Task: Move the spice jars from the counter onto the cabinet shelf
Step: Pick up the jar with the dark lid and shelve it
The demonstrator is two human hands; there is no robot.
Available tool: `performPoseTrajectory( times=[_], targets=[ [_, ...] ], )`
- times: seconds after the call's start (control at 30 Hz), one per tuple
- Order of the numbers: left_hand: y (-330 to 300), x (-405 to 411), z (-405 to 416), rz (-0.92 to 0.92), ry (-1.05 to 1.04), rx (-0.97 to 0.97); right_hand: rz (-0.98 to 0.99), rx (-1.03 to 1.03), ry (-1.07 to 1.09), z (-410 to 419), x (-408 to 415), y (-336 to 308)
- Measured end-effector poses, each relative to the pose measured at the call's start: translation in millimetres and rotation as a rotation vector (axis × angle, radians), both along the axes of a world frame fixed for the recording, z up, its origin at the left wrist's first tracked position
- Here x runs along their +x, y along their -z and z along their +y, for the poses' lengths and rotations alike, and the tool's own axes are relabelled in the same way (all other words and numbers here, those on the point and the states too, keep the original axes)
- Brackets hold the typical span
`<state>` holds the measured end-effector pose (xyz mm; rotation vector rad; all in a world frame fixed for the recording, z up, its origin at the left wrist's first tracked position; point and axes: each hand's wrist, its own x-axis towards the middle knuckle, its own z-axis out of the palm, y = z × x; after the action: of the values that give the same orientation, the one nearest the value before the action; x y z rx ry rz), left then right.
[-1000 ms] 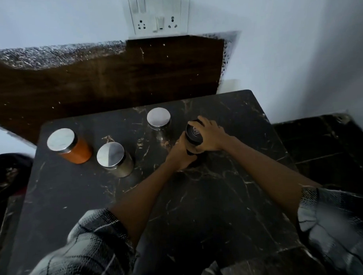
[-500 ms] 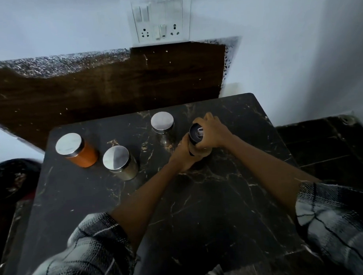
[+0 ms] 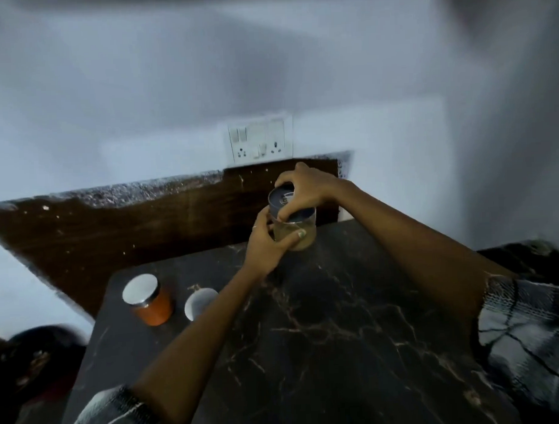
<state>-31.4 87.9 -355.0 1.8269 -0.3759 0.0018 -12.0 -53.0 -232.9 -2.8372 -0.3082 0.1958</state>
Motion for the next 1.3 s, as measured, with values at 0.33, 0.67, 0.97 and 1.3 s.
performPoseTrajectory(
  times=[0.33, 0.67, 0.97, 1.3],
  targets=[
    [-110.7, 0.2, 26.0, -0.248, -0.112, -0.157, -0.235, 0.040, -0.029, 39.4, -13.7, -118.1],
    [-147.6, -0.8, 53.4, -0.204, 0.021, -0.171, -0.009, 0.369, -0.144, 41.5, -25.7, -149.9],
    [-139.8, -10.0, 52.5, -0.117, 0.090, -0.239, -0.221, 0.282, -0.032, 48.6, -30.3, -138.0],
    [-136.7, -12.5, 66.7, 0.170, 0.287, -0.383, 0.067, 0.416, -0.162, 34.9, -43.6, -144.9]
  ],
)
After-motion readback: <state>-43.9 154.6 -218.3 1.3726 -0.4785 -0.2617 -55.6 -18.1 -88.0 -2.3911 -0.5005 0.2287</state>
